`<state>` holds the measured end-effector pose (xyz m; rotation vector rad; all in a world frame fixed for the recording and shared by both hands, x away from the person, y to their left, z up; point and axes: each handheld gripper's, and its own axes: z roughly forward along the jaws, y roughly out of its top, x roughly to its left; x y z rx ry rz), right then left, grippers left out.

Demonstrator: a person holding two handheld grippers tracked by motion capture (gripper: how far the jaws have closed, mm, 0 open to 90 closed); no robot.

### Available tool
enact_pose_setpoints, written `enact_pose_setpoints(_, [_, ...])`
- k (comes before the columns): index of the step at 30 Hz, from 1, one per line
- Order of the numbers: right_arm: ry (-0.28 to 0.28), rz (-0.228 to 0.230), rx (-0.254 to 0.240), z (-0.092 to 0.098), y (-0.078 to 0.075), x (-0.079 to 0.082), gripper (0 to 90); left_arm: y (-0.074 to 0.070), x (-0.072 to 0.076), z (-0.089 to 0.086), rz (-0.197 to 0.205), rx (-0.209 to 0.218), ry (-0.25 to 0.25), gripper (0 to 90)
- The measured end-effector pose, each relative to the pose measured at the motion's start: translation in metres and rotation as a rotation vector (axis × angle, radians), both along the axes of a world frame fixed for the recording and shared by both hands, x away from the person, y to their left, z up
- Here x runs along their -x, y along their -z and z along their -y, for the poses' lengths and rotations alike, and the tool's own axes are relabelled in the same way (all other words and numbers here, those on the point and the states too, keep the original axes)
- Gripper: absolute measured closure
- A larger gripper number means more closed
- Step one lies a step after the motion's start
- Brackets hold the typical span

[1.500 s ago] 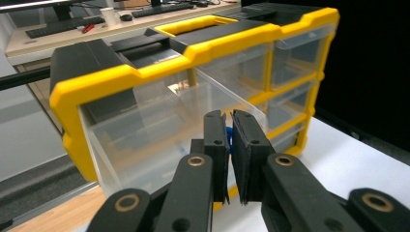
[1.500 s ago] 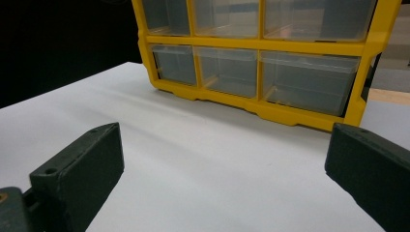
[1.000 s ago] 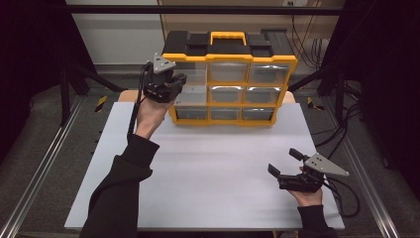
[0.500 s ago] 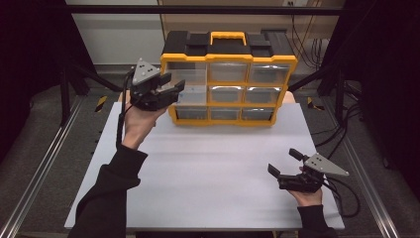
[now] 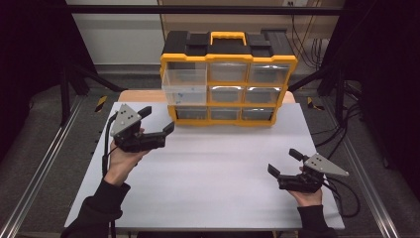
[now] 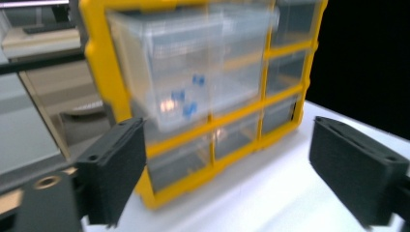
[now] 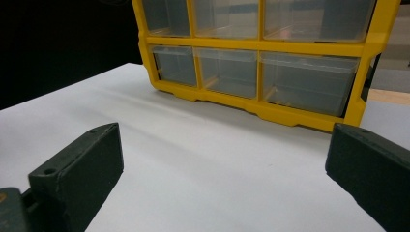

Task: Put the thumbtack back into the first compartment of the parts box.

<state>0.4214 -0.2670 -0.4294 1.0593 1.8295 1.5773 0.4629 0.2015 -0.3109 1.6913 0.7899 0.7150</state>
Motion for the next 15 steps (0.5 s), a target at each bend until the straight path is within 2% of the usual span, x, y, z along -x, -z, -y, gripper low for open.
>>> enact_pose_setpoints(3, [0.001,0.000,0.002,0.000,0.000,0.000,0.9,0.024,0.007,-0.009,-0.015,0.012,0.001,7.8])
enact_pose_setpoints(5, [0.006,-0.007,-0.003,-0.001,0.000,0.000,0.9,0.037,0.010,-0.013,-0.025,0.002,0.005,5.9])
enact_pose_setpoints(6, [-0.002,0.005,0.004,0.000,0.000,0.000,0.8,0.044,0.011,-0.015,-0.029,0.010,0.006,5.0])
enact_pose_setpoints(9, [-0.002,-0.003,-0.002,-0.001,0.001,0.000,0.8,0.063,0.015,-0.022,-0.046,0.030,0.004,3.2])
enact_pose_setpoints(13, [-0.002,-0.003,-0.002,-0.001,0.001,0.000,0.8,0.077,0.019,-0.027,-0.052,0.032,0.005,2.2])
enact_pose_setpoints(15, [0.000,0.002,0.008,0.000,0.001,-0.001,0.8,0.079,0.020,-0.028,-0.056,0.031,0.007,2.2])
